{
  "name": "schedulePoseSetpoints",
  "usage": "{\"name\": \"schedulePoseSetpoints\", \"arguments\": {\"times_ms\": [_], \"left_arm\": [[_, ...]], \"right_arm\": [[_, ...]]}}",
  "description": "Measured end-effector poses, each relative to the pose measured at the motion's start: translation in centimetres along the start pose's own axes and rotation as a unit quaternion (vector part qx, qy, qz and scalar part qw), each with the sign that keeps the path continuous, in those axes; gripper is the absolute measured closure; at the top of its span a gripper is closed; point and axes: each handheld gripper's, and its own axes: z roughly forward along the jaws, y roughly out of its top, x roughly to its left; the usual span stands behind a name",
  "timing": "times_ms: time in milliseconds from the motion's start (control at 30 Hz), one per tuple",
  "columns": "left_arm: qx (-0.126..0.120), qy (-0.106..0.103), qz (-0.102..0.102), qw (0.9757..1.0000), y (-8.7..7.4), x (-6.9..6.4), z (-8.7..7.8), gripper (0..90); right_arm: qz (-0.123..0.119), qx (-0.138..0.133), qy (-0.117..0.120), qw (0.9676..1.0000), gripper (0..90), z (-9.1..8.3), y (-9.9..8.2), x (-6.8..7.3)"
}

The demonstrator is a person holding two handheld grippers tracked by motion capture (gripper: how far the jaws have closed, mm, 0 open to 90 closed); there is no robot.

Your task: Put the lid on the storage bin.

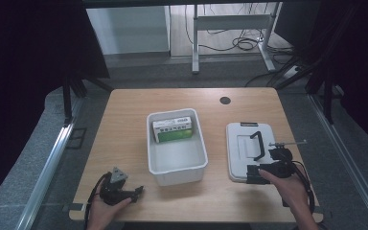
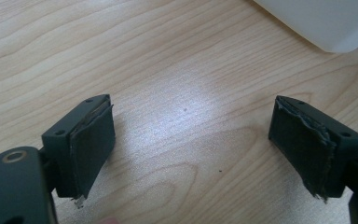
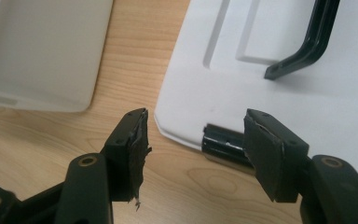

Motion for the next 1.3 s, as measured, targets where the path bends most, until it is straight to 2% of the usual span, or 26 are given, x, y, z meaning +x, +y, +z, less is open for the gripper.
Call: {"name": "schedulePoseSetpoints", "arguments": {"times_ms": [467, 900, 1067, 1233, 1300], "left_arm": [[-0.003, 0.0, 0.0, 1.0, 0.0, 0.0, 0.1, 13.2], [-0.003, -0.001, 0.003, 1.0, 0.0, 0.1, 0.1, 13.0], [-0.003, -0.001, 0.003, 1.0, 0.0, 0.1, 0.2, 13.0], [-0.004, -0.001, 0.002, 1.0, 0.0, 0.1, 0.2, 13.0], [-0.004, -0.001, 0.002, 1.0, 0.1, 0.1, 0.2, 12.9]], "right_arm": [[0.022, 0.015, 0.01, 0.9996, 41.8, -0.5, 2.1, -0.9], [0.029, 0.036, -0.003, 0.9989, 41.8, -0.6, 4.4, -1.5], [0.04, 0.042, -0.001, 0.9983, 41.9, -0.4, 5.3, -2.1], [0.046, 0.048, -0.011, 0.9977, 42.3, -0.2, 5.8, -2.4], [0.043, 0.061, -0.025, 0.9969, 42.7, 0.2, 6.2, -2.7]]}}
